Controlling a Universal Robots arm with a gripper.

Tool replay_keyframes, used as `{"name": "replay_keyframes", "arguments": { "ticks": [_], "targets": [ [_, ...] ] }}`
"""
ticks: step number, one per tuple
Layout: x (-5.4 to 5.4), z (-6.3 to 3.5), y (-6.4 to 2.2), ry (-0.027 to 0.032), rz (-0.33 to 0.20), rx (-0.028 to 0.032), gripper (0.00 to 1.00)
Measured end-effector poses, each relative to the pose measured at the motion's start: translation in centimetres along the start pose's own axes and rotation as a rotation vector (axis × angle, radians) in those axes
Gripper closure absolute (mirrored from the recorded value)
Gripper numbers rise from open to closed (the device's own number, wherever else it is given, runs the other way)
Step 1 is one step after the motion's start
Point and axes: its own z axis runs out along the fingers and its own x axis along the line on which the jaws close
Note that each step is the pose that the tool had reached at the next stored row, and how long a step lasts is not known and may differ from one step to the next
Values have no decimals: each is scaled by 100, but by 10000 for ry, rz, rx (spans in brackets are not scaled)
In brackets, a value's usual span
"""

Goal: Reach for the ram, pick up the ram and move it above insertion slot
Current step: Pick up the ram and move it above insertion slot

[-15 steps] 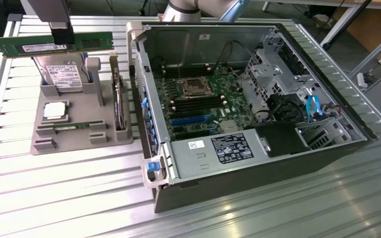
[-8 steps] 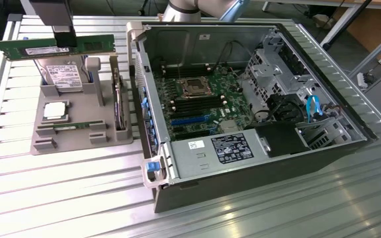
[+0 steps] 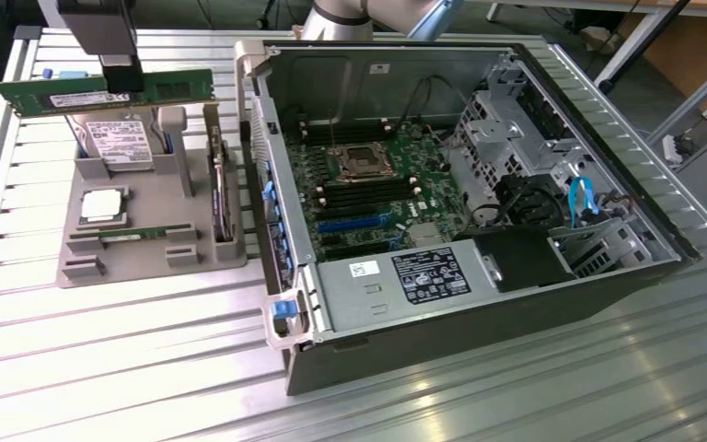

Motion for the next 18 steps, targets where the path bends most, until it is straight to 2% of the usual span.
{"name": "replay_keyframes", "arguments": {
  "ticks": [18],
  "targets": [
    [-1, 54, -2, 0, -2, 0, 86]
  ]
}}
